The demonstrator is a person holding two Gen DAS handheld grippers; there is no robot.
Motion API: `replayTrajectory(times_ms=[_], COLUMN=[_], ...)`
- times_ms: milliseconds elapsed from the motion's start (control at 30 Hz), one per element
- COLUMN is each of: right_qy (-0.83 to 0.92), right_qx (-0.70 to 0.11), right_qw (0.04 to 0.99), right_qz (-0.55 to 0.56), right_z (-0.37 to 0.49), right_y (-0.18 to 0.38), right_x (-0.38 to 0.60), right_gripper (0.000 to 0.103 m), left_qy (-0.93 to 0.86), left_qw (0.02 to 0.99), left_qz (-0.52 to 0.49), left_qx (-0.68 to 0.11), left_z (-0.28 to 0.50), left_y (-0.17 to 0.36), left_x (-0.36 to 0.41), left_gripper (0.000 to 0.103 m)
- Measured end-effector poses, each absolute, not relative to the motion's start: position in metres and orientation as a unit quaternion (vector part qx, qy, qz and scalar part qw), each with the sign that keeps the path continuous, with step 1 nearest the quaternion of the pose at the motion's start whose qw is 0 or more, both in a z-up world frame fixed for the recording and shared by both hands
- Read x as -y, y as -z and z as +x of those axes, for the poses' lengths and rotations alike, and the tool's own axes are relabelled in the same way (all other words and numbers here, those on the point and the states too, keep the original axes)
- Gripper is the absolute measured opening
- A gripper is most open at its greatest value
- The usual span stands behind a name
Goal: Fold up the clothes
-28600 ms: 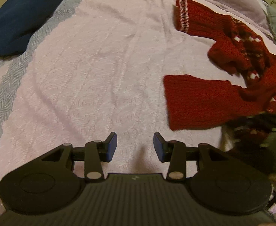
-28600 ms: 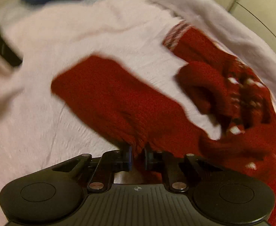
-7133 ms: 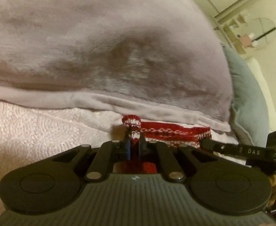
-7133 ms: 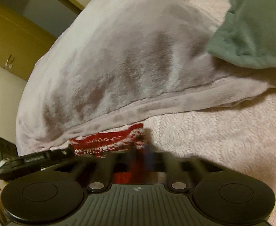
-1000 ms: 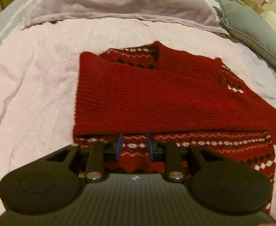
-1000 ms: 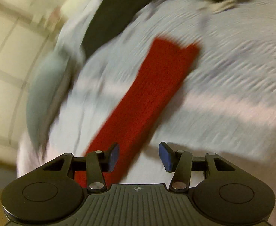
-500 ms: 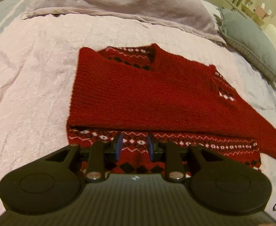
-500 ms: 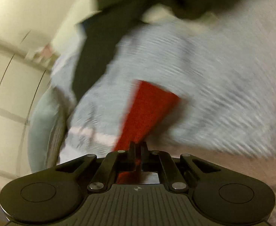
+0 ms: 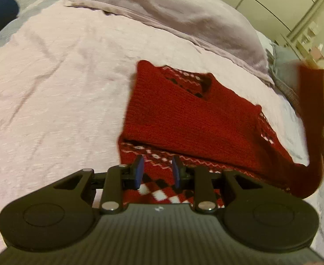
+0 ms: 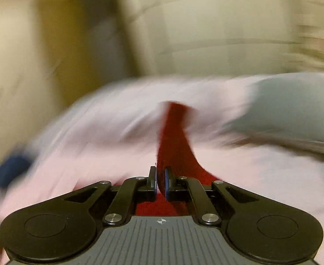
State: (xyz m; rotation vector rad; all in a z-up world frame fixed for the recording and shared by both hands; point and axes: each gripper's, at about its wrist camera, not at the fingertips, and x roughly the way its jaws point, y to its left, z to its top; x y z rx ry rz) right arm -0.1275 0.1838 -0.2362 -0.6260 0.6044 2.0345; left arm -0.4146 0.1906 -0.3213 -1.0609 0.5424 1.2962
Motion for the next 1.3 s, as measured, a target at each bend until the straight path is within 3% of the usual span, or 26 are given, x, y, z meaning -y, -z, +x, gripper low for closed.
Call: replayTrajectory(times_ms=[67, 167, 367, 600, 667, 800, 867, 900, 933, 1200, 1300], right_qy=[-0.821, -0.805, -0.704, -0.526, -0.498, -0.472, -0.468, -0.467, -0.467, -0.507, -0.537], right_qx=[-0.242, -0.257, -0.381, -0.539, -0.564, -0.58, -0.585, -0.589, -0.591, -0.556, -0.534], right_qw=[0.409, 0.381, 0.46, 0.613, 0.629, 0.643, 0.642, 0.639, 0.639, 0.636, 0.627], right_qz=[-0.315, -0.375, -0.384, -0.24, -0.193, -0.166, -0.162, -0.159, -0.158, -0.17, -0.184], right_z=[-0.171, -0.197, -0.12, 0.027, 0.054, 0.072, 0.074, 0.073, 0.071, 0.057, 0.049], right_y=[0.263, 0.299, 0.341, 0.348, 0.349, 0.352, 0.356, 0.359, 0.362, 0.358, 0.358], right_x=[-0.171, -0.15, -0.139, -0.13, -0.126, -0.124, -0.125, -0.127, -0.125, -0.129, -0.139], right_gripper=[0.048, 0.049, 0.049, 0.049, 0.049, 0.049, 0.049, 0.049, 0.049, 0.049, 0.049], left_qy=[-0.566, -0.556, -0.511, -0.504, -0.512, -0.511, -0.506, -0.502, -0.494, -0.534, -0.571], left_qw=[0.632, 0.63, 0.649, 0.659, 0.663, 0.669, 0.668, 0.67, 0.676, 0.739, 0.708], left_qz=[-0.476, -0.491, -0.52, -0.51, -0.493, -0.479, -0.477, -0.475, -0.472, -0.36, -0.358], left_qx=[-0.232, -0.228, -0.216, -0.224, -0.233, -0.25, -0.264, -0.272, -0.276, -0.198, -0.211], left_z=[-0.422, -0.425, -0.401, -0.364, -0.354, -0.336, -0.328, -0.323, -0.319, -0.36, -0.395], left_y=[0.323, 0.328, 0.344, 0.364, 0.366, 0.378, 0.386, 0.389, 0.388, 0.296, 0.297], left_x=[-0.189, -0.188, -0.202, -0.243, -0.256, -0.279, -0.288, -0.291, -0.292, -0.287, -0.291], left_gripper=[0.025, 0.028, 0.033, 0.038, 0.043, 0.043, 0.038, 0.031, 0.002, 0.001, 0.001])
